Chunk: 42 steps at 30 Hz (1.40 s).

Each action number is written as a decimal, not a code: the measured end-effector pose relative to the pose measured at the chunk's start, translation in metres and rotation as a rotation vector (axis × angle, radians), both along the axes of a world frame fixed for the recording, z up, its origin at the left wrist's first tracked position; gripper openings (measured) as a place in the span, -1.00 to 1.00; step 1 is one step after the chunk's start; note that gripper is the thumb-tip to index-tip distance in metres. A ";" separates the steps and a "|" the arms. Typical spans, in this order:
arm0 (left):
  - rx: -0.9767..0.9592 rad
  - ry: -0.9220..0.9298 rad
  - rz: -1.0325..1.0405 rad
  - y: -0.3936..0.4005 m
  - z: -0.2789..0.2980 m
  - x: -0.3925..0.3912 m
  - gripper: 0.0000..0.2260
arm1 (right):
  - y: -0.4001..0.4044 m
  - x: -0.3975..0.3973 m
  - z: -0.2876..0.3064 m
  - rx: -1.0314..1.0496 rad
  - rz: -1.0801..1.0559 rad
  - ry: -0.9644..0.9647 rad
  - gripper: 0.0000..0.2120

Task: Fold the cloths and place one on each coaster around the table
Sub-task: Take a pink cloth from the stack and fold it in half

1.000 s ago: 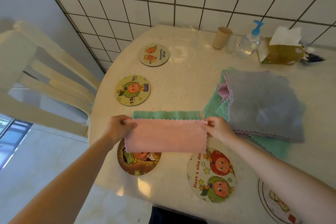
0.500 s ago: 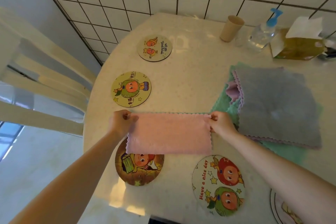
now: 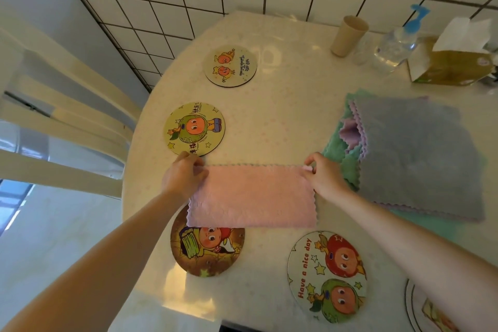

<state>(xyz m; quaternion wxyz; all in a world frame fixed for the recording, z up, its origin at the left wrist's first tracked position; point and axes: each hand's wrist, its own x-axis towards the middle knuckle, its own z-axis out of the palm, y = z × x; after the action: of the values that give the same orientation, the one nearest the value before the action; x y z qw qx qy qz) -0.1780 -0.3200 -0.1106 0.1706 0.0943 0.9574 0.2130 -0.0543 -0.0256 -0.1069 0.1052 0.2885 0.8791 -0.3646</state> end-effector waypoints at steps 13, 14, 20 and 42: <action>0.393 -0.287 0.141 -0.003 0.022 -0.012 -0.86 | 0.005 0.009 0.006 -0.058 -0.003 0.022 -0.87; 0.413 -0.274 0.144 0.000 0.024 -0.014 -0.86 | 0.007 0.010 0.006 -0.059 -0.008 0.020 -0.87; 0.143 0.175 0.128 0.029 0.018 -0.011 -0.76 | 0.010 0.013 0.004 0.033 -0.037 0.079 -0.82; -0.231 0.088 -0.352 -0.036 -0.027 0.130 -0.41 | -0.024 0.115 0.008 0.527 0.947 0.124 -0.33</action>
<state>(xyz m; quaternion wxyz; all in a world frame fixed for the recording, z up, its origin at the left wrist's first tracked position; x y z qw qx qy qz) -0.0484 -0.3564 -0.1375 0.1728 0.2490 0.9508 0.0646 0.0606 -0.0492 -0.0986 0.1298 -0.1444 0.9791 -0.0611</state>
